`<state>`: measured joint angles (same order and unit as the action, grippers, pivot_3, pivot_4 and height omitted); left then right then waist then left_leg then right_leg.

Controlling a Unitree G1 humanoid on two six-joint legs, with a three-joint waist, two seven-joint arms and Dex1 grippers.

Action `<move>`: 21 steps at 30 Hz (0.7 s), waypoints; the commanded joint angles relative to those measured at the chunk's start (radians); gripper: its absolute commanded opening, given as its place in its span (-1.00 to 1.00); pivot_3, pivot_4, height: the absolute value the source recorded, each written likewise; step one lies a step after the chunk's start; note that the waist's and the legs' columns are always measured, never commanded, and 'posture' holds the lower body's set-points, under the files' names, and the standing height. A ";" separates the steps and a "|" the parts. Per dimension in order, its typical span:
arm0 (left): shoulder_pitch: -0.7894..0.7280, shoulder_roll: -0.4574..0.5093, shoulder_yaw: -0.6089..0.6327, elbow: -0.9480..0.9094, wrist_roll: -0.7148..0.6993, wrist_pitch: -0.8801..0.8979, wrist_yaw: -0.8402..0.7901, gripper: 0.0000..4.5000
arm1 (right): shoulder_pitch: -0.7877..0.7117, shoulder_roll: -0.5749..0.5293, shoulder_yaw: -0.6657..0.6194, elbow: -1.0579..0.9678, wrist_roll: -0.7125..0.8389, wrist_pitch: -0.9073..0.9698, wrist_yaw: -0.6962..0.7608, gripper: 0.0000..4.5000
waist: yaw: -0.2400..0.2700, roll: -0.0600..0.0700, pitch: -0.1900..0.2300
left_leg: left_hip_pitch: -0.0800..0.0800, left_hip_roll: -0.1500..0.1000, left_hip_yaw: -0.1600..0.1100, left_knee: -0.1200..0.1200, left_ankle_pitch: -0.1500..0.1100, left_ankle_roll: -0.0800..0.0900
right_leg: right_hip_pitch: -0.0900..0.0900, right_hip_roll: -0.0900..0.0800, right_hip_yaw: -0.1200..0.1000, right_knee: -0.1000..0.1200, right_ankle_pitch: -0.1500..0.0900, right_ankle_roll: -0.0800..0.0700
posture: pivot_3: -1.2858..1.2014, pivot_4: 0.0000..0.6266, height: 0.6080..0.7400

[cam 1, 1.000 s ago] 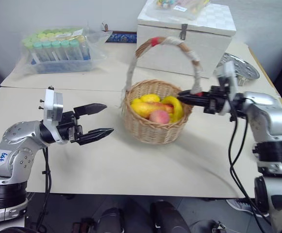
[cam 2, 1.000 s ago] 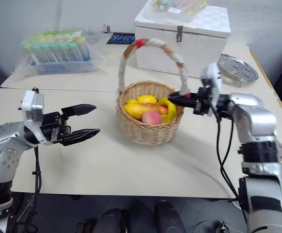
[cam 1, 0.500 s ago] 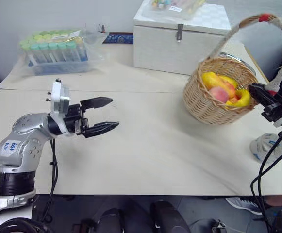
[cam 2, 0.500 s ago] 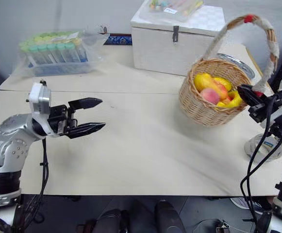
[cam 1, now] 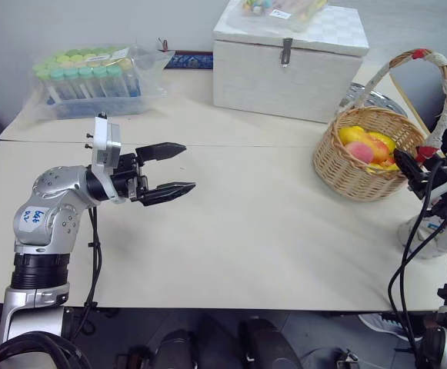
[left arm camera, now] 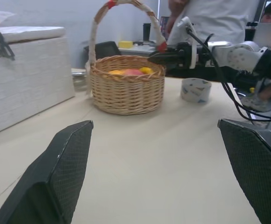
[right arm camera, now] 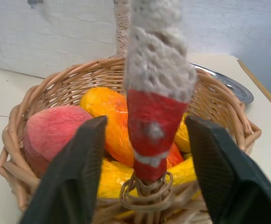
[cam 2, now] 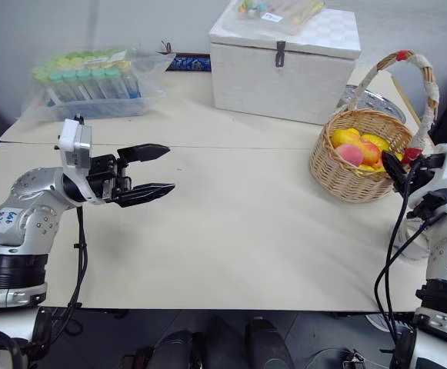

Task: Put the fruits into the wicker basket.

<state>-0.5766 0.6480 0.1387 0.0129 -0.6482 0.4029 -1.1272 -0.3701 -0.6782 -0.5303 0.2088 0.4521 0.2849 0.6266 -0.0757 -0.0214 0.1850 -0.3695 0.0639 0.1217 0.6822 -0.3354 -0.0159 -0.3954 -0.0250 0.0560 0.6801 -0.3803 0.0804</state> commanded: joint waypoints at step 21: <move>0.567 0.090 0.098 -0.091 0.224 -0.303 0.062 1.00 | 0.495 -0.097 0.195 -0.497 0.039 -0.126 0.460 0.99 | 0.011 -0.001 -0.001 | 0.002 0.000 -0.001 -0.001 -0.002 0.003 | 0.004 -0.001 0.000 -0.007 0.001 0.002 | 0.03 -0.52 1.00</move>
<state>-0.0227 0.7438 0.2248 -0.0385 -0.4307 0.1266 -1.0850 0.1408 -0.7799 -0.3631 -0.2795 0.4734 0.1715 1.0745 -0.0651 -0.0222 0.1845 -0.3674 0.0635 0.1212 0.6811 -0.3374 -0.0128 -0.3911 -0.0266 0.0560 0.6740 -0.3793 0.0822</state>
